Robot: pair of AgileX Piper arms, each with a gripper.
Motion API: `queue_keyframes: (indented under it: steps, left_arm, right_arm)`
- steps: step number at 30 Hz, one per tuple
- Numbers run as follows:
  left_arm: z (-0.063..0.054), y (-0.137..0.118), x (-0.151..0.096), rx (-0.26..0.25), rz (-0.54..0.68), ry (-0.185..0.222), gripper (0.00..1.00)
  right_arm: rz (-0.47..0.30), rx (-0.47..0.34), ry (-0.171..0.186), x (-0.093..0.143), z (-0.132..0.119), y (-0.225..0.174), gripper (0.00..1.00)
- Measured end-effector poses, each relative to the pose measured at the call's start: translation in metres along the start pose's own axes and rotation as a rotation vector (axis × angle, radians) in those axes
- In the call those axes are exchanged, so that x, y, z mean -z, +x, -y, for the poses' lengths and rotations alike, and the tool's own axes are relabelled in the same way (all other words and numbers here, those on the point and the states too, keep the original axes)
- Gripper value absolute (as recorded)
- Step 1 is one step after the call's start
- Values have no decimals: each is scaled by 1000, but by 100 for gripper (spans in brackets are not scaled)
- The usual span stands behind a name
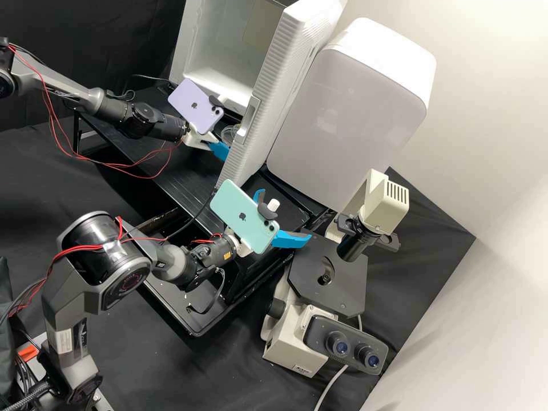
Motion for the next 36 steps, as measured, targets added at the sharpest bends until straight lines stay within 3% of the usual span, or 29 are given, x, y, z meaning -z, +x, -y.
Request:
queue_keyframes:
  steps: [11,12,36]
  left_arm:
    - [-2,3,-4,-12,-37,-4,100]
    - [-2,3,-5,-12,-38,-4,0]
    - [0,3,-6,-28,-46,-3,0]
  right_arm:
    - [0,0,0,0,0,0,100]
    - [0,0,0,0,0,0,100]
    - [0,0,0,0,0,0,100]
